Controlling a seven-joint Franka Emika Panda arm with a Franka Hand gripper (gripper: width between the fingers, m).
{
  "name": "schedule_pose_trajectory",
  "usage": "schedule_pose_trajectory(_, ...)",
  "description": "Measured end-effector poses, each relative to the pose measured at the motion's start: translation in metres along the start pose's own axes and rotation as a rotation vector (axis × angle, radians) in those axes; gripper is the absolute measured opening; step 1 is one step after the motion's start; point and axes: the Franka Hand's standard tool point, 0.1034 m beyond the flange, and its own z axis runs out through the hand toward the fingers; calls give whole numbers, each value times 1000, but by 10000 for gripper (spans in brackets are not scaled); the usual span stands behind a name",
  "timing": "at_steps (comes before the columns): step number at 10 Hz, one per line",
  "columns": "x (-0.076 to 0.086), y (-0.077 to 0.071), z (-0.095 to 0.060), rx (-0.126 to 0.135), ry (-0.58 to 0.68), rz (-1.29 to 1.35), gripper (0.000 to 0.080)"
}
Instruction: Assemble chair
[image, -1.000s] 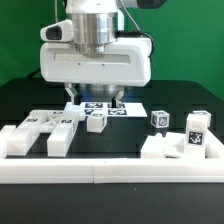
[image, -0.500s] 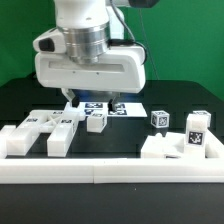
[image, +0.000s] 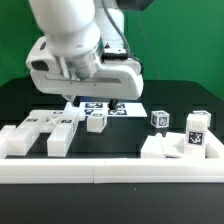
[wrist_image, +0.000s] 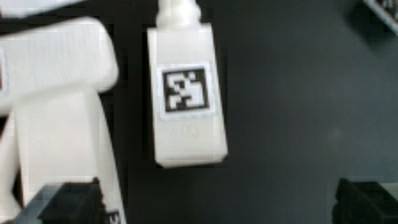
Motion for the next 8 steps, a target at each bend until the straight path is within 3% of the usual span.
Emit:
schedule_pose_trajectory(3,1,4,4,6,-119,-74,649)
schedule_pose_trajectory(8,2,6,18,0,-95,-75,649)
